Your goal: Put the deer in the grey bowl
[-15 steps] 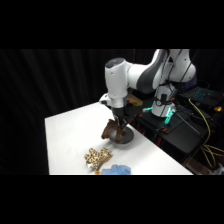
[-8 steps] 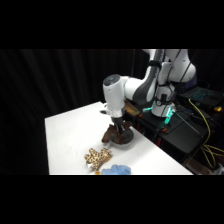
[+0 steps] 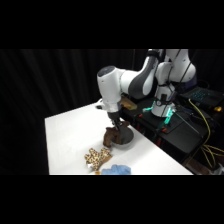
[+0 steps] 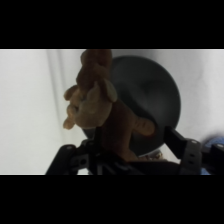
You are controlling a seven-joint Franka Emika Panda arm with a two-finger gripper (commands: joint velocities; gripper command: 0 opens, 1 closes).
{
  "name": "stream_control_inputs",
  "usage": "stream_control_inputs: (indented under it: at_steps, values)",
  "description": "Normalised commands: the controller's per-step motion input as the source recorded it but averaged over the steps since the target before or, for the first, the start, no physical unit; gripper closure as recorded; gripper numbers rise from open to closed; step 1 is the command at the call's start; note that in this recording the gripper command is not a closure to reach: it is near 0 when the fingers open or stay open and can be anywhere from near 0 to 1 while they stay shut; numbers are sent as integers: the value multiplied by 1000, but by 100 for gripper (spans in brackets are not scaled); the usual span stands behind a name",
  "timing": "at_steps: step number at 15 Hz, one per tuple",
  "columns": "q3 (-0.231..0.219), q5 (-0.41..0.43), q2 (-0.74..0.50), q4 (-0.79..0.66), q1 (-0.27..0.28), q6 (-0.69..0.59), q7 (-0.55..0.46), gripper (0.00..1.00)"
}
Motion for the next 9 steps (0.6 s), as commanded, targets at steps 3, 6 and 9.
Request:
stream_control_inputs:
  at_steps: [3,6,9]
  values:
    - [-26,83,-626,13,-52,-553,-289,0]
    - [-36,-17,-643,128,-61,-628,-242,0]
    - [-34,-61,-469,250,-74,-515,-186,0]
